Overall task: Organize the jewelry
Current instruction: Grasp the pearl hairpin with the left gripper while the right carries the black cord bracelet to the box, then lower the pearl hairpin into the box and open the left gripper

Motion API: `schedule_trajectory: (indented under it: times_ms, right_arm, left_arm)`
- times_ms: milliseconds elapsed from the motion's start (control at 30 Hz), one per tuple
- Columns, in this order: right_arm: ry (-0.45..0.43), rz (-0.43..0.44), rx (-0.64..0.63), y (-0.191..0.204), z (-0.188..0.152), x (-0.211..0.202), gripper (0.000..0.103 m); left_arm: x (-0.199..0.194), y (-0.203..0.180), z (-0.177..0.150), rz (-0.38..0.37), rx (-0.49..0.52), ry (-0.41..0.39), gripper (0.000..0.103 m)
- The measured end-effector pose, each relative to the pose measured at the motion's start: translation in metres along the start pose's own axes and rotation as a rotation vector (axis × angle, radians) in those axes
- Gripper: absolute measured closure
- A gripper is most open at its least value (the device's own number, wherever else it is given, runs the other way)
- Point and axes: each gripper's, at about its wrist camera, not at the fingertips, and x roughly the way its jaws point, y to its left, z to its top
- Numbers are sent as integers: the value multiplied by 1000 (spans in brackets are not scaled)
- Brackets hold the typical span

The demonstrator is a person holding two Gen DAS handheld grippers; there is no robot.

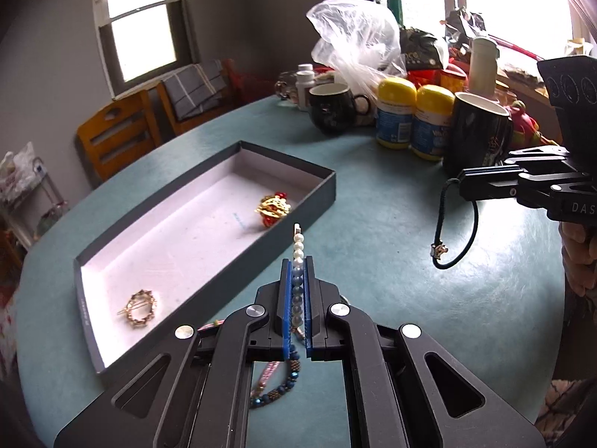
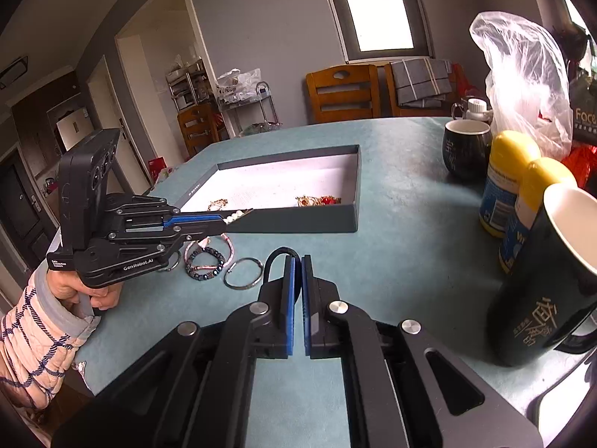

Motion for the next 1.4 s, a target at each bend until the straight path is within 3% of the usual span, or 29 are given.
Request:
schedule_trajectory:
  times_ms: [200, 433, 600, 833, 1033, 1400]
  right_arm:
    - [-24, -5, -42, 8, 29, 12, 100]
    - [-34, -12, -65, 11, 69, 56, 100]
    - [-26, -13, -23, 1, 97, 101, 100]
    - [-17, -29, 55, -20, 126, 157, 100]
    - [20, -74, 95, -42, 129, 191, 100]
    - [108, -103, 78, -47, 116, 219, 97]
  left_arm:
    - [-14, 42, 3, 56, -115, -39, 97]
    - [-9, 73, 13, 110, -193, -56, 97]
    - [12, 94, 24, 136, -261, -57, 97]
    - [53, 129, 29, 200, -371, 9, 97]
    - [81, 147, 24, 247, -430, 85, 97]
    - [90, 151, 16, 221, -457, 150, 97]
